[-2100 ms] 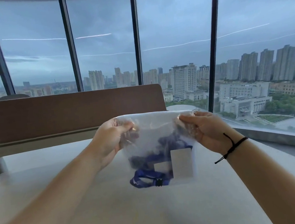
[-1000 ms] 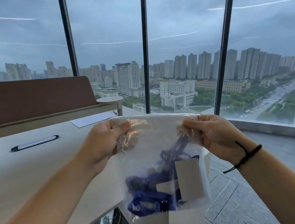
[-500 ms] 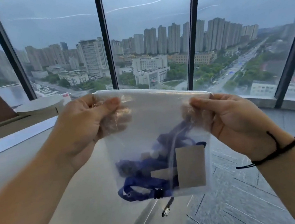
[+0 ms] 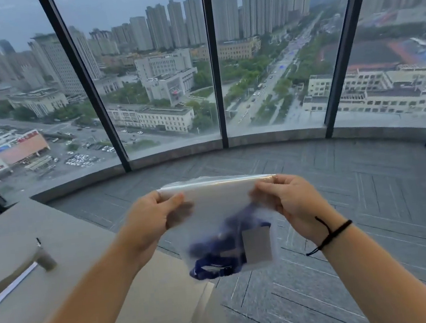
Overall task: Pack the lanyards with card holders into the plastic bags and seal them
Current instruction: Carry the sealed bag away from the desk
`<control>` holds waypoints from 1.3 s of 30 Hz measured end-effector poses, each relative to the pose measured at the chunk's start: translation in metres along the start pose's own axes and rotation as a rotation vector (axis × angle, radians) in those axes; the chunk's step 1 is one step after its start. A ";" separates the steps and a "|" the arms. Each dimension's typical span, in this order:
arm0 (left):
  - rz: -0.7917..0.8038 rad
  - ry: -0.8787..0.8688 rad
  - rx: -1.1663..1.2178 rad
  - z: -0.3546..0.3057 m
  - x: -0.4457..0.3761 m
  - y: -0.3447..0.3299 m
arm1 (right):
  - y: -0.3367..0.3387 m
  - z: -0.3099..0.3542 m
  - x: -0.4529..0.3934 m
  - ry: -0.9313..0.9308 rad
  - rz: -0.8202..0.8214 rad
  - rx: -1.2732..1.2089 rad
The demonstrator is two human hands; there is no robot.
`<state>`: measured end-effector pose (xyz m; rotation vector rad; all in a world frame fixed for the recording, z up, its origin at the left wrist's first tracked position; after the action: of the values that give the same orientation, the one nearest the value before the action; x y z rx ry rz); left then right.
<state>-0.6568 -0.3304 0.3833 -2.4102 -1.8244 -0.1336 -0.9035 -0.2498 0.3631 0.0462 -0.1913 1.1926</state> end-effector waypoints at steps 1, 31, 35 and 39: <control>0.003 0.010 0.005 -0.008 -0.002 -0.012 | 0.011 0.009 -0.001 -0.001 -0.008 -0.003; -0.094 0.181 0.437 -0.012 -0.345 -0.060 | 0.032 0.087 -0.369 0.038 0.065 0.194; -0.121 0.131 0.458 -0.026 -0.408 -0.038 | 0.005 0.094 -0.441 0.024 0.105 0.157; -0.234 0.072 0.396 -0.028 -0.477 -0.002 | -0.038 0.086 -0.526 -0.004 0.171 0.179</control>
<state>-0.7879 -0.7880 0.3446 -1.9021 -1.8848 0.1110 -1.0658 -0.7589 0.3590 0.1916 -0.0928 1.3775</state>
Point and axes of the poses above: each hand's wrist, its own x-axis away from the middle knuckle, its own y-axis out of the back of the hand, z = x × y, the point moved 8 cm from there along -x, towards the middle knuckle, and after that the axes turned 9 degrees about x, right-handed, at the moved point
